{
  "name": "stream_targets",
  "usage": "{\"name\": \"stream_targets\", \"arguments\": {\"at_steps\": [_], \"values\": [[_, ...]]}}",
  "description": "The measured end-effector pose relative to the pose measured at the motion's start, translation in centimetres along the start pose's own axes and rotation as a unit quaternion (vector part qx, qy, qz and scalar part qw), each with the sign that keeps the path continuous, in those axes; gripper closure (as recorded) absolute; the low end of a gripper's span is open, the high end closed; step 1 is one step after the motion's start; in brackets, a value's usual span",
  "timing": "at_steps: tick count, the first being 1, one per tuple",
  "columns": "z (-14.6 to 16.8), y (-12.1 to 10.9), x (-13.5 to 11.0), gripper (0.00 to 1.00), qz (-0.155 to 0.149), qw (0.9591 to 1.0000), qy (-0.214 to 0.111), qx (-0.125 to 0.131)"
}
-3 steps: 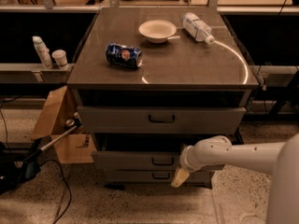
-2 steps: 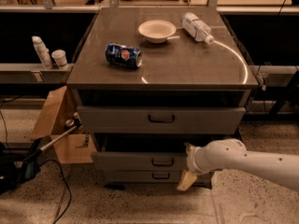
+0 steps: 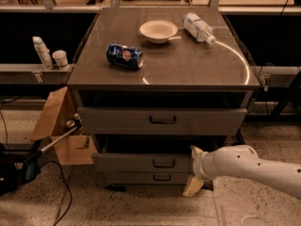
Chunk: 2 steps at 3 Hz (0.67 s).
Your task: Open middle drawer
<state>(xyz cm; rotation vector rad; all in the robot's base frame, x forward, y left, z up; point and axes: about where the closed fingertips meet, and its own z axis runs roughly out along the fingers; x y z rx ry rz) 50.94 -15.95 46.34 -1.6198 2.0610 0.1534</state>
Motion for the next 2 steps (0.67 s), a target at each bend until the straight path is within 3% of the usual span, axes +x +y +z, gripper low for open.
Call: {"name": "stream_targets", "arguments": {"at_steps": [2], "values": [[4.5, -2.6, 0.2, 0.00, -0.003, 0.9998, 0.004, -0.021]]}}
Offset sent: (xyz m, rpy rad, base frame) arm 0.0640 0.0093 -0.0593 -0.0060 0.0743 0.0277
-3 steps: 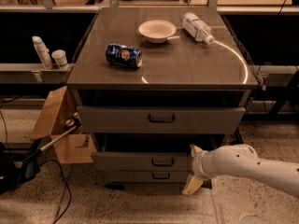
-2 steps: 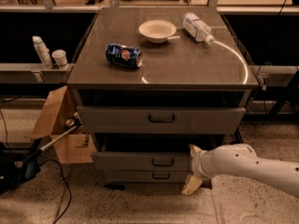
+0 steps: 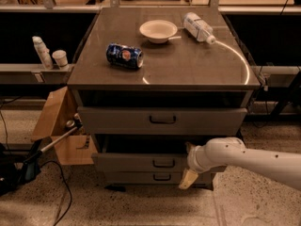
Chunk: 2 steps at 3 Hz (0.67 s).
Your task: Open middle drawer
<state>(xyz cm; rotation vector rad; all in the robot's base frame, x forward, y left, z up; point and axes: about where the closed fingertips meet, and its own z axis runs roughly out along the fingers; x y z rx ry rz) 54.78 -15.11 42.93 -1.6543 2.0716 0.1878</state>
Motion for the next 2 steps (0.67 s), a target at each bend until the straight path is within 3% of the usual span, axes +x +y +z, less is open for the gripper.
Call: {"name": "stream_targets", "arguments": {"at_steps": [1, 2], "values": [[2.5, -1.0, 1.1, 0.00, 0.016, 0.9984, 0.000, -0.055], [2.2, -0.5, 2.3, 0.00, 0.025, 0.9949, 0.006, -0.098]]}}
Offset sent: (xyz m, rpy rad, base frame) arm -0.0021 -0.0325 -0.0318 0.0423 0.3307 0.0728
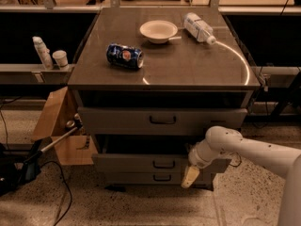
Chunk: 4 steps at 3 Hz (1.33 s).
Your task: Open middle drawer
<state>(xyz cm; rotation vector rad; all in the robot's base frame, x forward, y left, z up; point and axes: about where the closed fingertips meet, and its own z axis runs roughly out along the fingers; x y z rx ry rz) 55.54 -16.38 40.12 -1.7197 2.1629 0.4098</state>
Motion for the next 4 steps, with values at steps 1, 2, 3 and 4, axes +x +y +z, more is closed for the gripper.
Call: {"name": "stream_targets", "arguments": {"at_steps": [1, 2, 3, 4], "values": [[-0.5, 0.2, 0.1, 0.00, 0.001, 1.0000, 0.001, -0.003], [-3.5, 2.2, 1.9, 0.00, 0.014, 0.9991, 0.017, -0.037], [-5.9, 4.5, 2.9, 0.00, 0.022, 0.9975, 0.022, -0.063], [-8.4, 8.3, 3.7, 0.00, 0.041, 0.9931, 0.031, -0.105]]}}
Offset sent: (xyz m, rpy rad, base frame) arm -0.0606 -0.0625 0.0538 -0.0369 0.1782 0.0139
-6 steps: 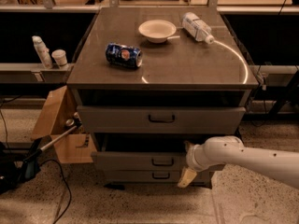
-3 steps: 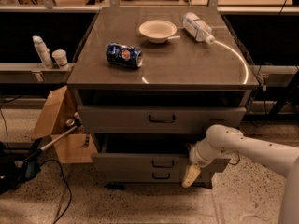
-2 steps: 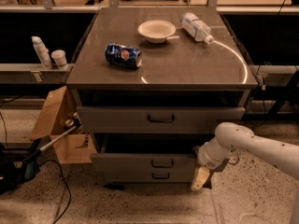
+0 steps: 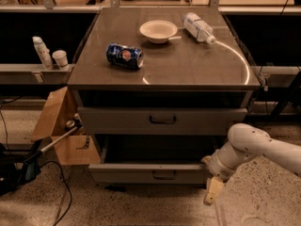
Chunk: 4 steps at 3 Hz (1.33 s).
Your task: Open middle drawer
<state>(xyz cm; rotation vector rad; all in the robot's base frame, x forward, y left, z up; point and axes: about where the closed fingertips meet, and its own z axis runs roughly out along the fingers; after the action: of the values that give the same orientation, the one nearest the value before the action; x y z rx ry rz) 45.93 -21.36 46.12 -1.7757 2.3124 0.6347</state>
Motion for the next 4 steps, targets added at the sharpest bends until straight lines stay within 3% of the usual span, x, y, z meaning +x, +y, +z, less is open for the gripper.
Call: {"name": "stream_targets", "arguments": {"at_steps": [1, 3, 4], "values": [[0.0, 0.0, 0.0, 0.00, 0.000, 1.0000, 0.000, 0.000], [1.9, 0.9, 1.0, 0.00, 0.022, 0.9966, 0.006, -0.079], [1.7, 1.0, 1.2, 0.00, 0.029, 0.9957, 0.005, -0.088]]}}
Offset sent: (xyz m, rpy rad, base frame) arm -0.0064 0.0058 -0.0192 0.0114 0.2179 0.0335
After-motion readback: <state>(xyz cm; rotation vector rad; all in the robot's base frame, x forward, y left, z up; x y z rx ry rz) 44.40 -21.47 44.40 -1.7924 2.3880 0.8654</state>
